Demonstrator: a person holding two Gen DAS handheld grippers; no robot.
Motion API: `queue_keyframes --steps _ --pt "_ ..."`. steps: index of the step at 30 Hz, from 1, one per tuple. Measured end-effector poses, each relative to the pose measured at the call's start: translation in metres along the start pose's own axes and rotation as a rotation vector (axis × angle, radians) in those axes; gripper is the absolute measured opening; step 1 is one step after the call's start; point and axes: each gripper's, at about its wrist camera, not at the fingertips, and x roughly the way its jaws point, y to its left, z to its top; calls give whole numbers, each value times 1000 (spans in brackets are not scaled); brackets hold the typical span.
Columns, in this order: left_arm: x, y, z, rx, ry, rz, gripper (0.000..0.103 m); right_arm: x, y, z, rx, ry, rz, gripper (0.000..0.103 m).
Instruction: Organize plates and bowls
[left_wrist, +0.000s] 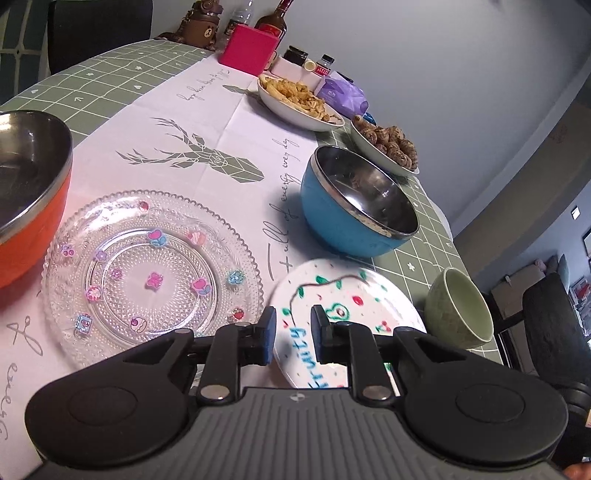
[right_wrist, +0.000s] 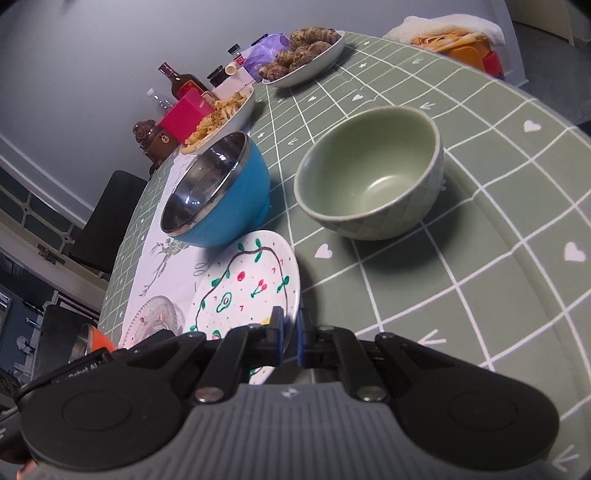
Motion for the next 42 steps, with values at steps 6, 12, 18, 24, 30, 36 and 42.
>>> queue_keyframes --steps 6,12,18,24,30,36,42 --pt "1 -7 -3 31 23 -7 24 -17 -13 -7 19 60 -92 4" --pt "8 -18 -13 96 53 13 24 -25 -18 -5 7 59 -92 9" --pt "12 -12 -18 87 50 2 24 -19 -18 1 24 6 -80 27" --pt "13 -12 -17 83 58 -15 24 -11 -19 2 1 -17 -66 25" --pt "15 -21 -20 142 83 -17 16 -9 -18 0 -23 -17 -83 13" --pt "12 -22 -20 165 75 2 15 -9 -25 0 14 -7 -50 7" --pt "0 -23 -16 151 57 10 15 -14 -17 0 7 -11 -43 7"
